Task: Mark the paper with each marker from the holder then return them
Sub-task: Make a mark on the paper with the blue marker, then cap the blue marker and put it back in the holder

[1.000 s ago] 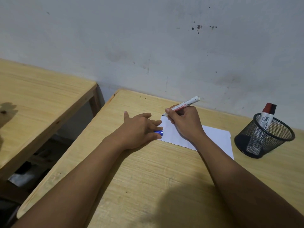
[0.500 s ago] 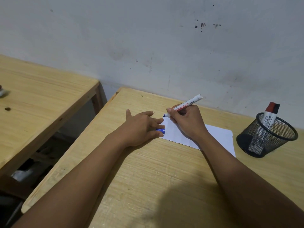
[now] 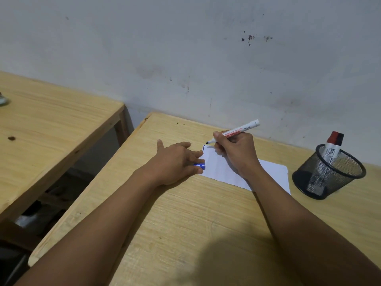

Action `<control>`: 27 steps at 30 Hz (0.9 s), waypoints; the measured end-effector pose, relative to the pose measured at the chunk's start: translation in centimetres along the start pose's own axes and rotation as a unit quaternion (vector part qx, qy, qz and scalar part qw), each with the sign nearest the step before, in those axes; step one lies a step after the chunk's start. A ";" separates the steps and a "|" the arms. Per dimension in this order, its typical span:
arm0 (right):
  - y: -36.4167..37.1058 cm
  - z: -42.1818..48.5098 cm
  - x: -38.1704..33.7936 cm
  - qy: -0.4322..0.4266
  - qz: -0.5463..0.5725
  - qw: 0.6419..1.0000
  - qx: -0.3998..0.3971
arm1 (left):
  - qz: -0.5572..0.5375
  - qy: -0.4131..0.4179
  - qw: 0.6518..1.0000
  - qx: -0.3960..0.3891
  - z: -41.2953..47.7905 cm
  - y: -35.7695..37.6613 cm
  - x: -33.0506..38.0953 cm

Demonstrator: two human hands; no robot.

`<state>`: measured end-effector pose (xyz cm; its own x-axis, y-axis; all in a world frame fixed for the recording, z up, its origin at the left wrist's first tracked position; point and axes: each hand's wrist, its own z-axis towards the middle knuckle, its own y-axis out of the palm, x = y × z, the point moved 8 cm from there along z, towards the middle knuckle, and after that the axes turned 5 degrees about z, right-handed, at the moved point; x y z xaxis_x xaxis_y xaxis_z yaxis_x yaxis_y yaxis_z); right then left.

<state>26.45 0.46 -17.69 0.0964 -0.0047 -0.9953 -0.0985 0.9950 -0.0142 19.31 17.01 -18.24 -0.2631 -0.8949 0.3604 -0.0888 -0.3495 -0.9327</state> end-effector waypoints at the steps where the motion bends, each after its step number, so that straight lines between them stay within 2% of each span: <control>1: -0.3 0.0 -0.3 0.009 0.027 1.000 0.007 | -0.001 -0.001 1.000 0.002 -0.1 -0.1 0.1; 4: -1.2 -0.3 -2.1 0.008 0.082 0.996 0.033 | -0.011 -0.003 1.000 0.007 -0.6 -0.3 0.6; 8: -2.6 -1.8 -6.5 -0.028 0.081 0.995 0.042 | 0.007 -0.013 1.000 0.014 -1.4 -0.6 1.3; 14: -6.0 -6.7 -12.6 -0.069 0.036 0.997 0.028 | -0.055 -0.025 0.992 0.107 -3.5 -4.6 5.1; 18: -7.9 -10.5 -15.7 -0.083 0.023 0.996 0.018 | -0.112 0.015 0.978 0.173 -4.6 -9.1 10.8; 23: -10.7 -15.0 -20.3 -0.135 0.022 0.989 0.049 | -0.188 0.081 0.950 0.236 -6.4 -13.5 18.5; 27: -12.8 -17.7 -23.8 -0.171 0.019 0.984 0.050 | -0.184 0.126 0.941 0.255 -8.0 -15.6 23.6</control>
<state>7.85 -13.88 4.49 0.4235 0.0501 -0.9045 -0.0117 0.9987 0.0498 6.77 3.55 4.72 -0.5294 -0.6156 0.5837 0.2374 -0.7681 -0.5947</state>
